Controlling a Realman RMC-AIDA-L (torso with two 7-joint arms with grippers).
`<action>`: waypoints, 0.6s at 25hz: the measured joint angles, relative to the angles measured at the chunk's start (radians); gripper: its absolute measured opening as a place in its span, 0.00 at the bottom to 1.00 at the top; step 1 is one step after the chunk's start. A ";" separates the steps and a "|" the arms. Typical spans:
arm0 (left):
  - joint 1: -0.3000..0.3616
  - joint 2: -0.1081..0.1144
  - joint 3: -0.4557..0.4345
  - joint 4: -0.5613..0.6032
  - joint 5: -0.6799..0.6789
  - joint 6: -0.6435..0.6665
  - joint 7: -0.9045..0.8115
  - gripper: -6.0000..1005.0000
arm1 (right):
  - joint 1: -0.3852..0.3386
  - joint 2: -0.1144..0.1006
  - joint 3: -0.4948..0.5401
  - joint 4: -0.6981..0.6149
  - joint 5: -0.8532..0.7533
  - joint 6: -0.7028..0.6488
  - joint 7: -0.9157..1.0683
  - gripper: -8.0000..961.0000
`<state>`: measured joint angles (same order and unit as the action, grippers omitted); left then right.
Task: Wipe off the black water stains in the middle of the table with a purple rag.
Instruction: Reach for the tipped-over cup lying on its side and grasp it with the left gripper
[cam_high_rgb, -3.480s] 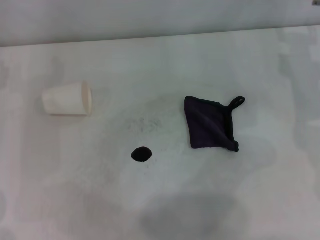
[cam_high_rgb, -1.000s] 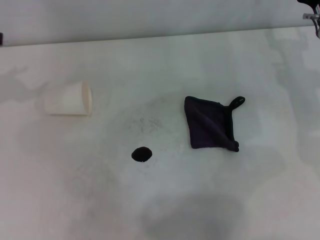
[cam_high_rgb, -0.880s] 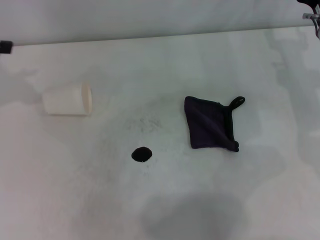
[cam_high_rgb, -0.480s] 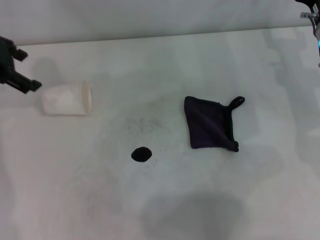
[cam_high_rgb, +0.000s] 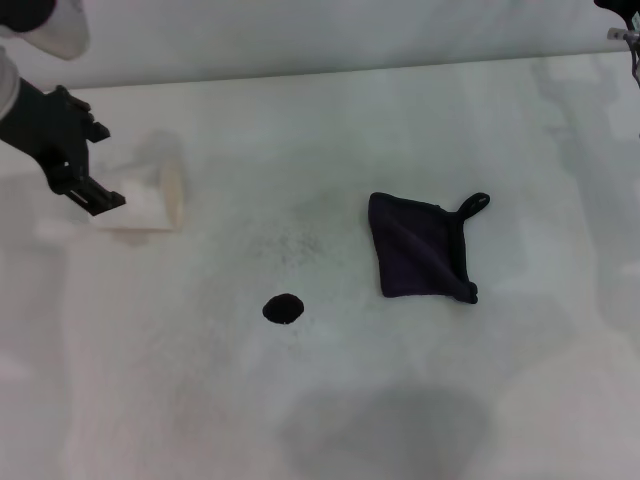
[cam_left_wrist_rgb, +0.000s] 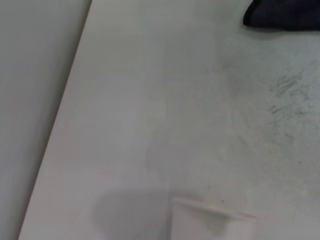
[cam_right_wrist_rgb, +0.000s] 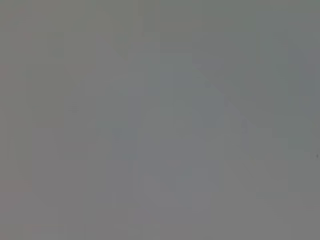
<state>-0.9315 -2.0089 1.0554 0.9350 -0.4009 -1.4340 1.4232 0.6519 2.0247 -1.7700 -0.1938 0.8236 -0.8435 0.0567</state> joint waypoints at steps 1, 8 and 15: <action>0.000 -0.004 0.006 0.000 0.002 0.007 0.000 0.89 | 0.000 0.000 0.000 0.001 0.000 0.000 0.000 0.88; 0.001 -0.048 0.019 -0.018 0.082 0.076 0.014 0.88 | 0.000 0.001 0.000 0.003 0.001 0.000 0.000 0.88; 0.019 -0.063 0.064 -0.073 0.104 0.171 0.022 0.88 | 0.000 0.002 0.000 0.005 0.002 0.000 0.000 0.88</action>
<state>-0.9129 -2.0718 1.1193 0.8622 -0.2973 -1.2635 1.4454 0.6518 2.0264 -1.7701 -0.1888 0.8260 -0.8437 0.0567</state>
